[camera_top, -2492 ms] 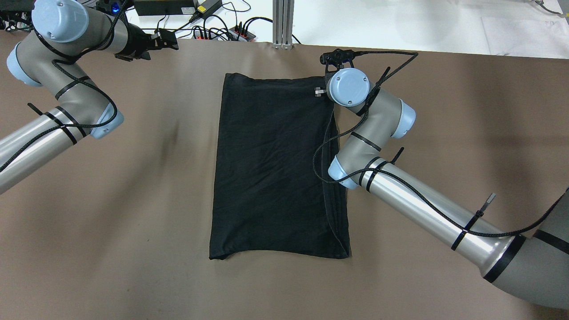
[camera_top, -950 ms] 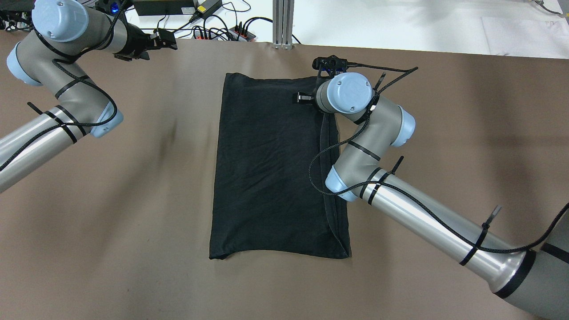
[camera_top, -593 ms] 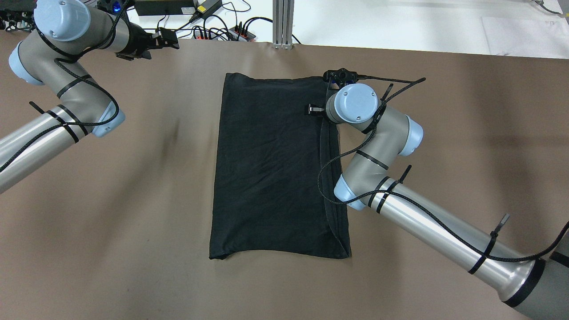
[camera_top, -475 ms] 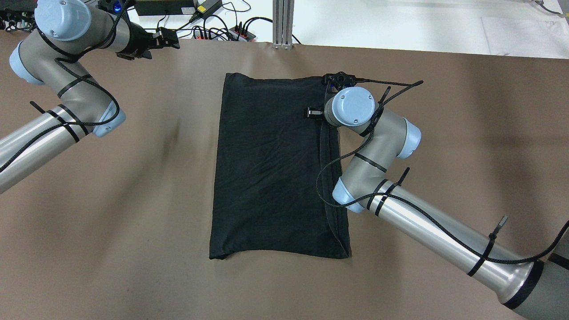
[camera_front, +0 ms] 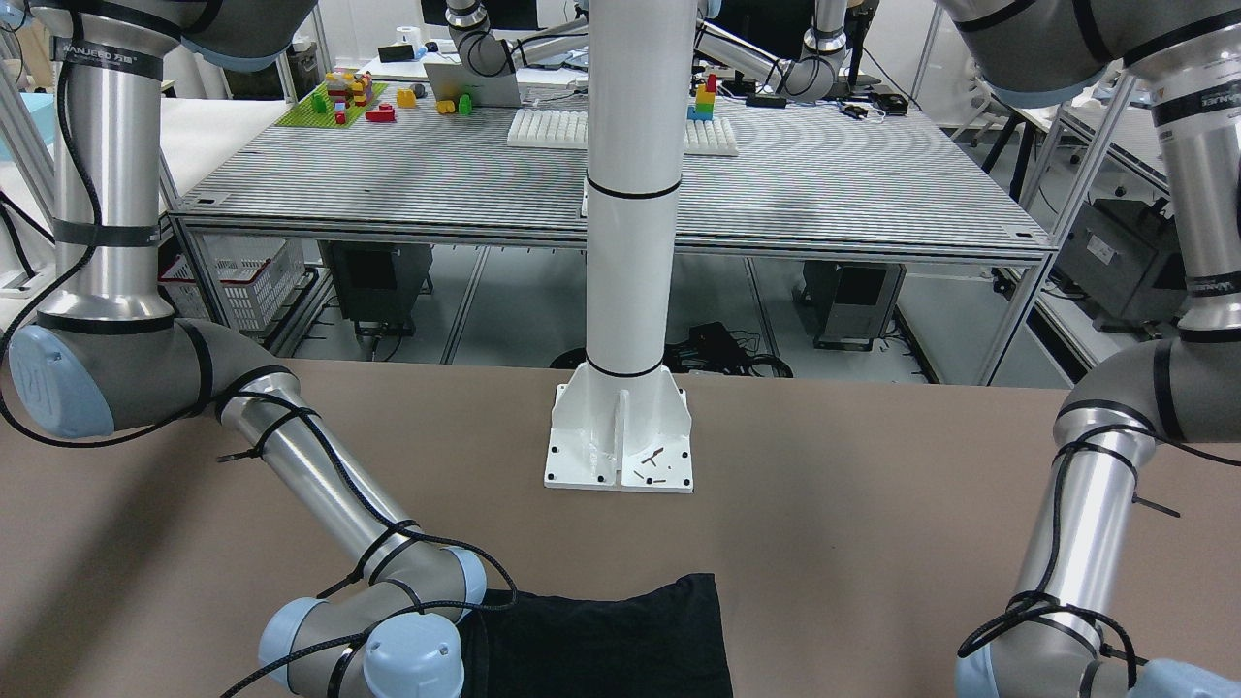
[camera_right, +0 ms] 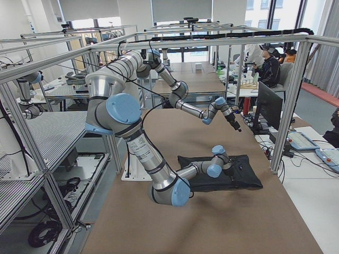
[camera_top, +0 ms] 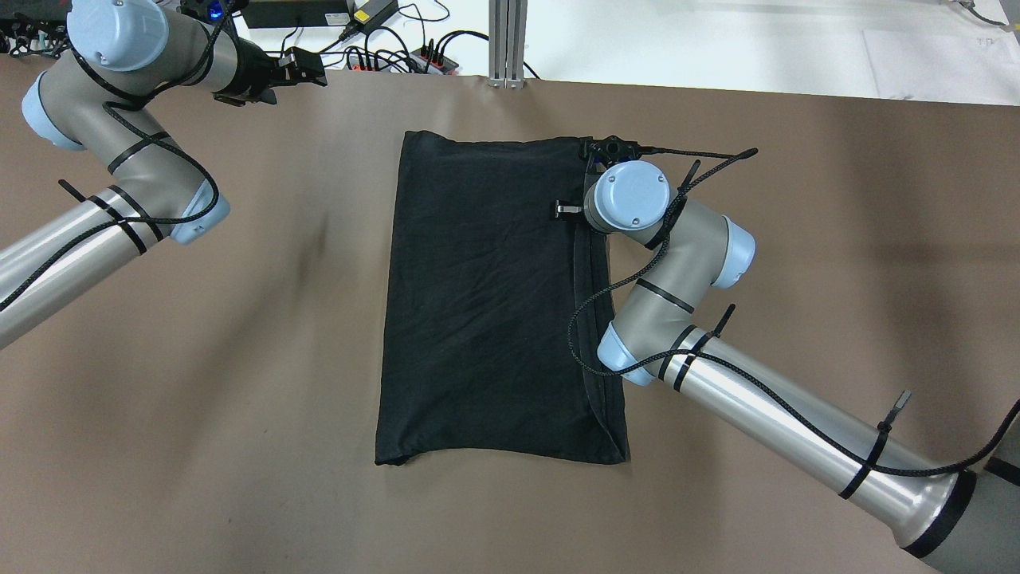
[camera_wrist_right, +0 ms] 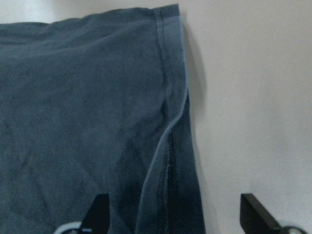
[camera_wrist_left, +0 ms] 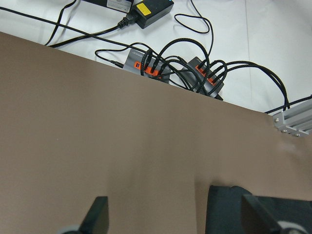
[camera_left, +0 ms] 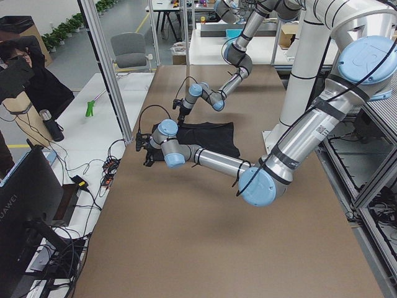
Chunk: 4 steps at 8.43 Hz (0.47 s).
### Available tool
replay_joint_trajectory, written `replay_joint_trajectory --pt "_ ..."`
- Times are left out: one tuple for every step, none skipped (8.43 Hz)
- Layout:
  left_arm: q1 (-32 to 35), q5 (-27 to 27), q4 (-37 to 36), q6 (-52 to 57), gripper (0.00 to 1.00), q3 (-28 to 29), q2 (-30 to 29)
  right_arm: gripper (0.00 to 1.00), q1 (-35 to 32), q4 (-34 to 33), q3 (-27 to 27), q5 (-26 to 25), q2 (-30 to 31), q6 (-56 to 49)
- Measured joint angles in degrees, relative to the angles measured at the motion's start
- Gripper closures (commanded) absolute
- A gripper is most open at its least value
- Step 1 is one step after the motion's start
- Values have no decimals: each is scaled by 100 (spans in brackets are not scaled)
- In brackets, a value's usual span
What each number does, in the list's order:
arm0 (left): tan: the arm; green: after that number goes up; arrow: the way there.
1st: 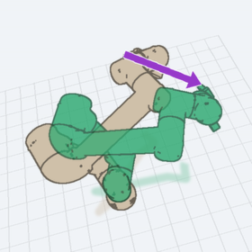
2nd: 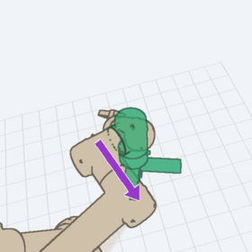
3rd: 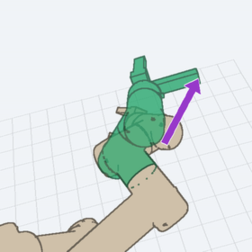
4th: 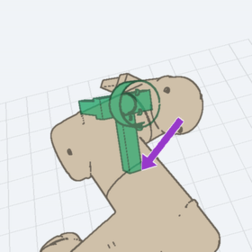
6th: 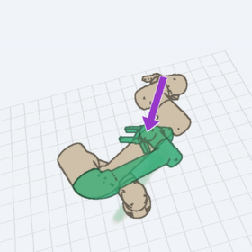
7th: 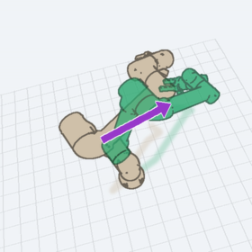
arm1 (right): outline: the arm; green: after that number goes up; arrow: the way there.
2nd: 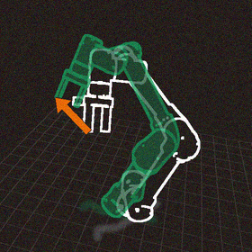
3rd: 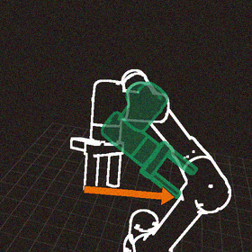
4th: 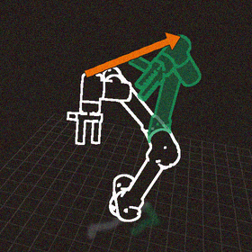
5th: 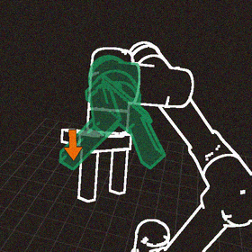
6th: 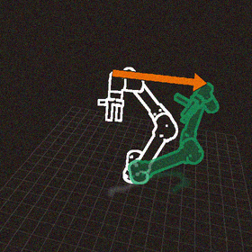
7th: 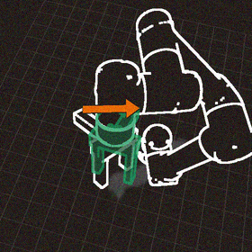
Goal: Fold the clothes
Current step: 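Raise the right gripper and move it to the shirt's side edge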
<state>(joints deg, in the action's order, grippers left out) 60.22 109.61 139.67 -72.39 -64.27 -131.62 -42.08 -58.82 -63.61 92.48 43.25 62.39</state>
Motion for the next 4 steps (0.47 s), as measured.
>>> replay_joint_trajectory --pt "-5 0 -1 0 5 1 -14 6 -23 -28 -2 22 27 -35" --pt "-8 -1 -5 2 5 2 -24 6 -58 -49 -8 44 77 -126" --pt "-14 -1 -11 0 5 1 -32 6 -110 -56 -14 79 153 -254" --pt "-16 -1 -11 -7 5 -2 -35 6 -196 -58 -36 180 236 -371"
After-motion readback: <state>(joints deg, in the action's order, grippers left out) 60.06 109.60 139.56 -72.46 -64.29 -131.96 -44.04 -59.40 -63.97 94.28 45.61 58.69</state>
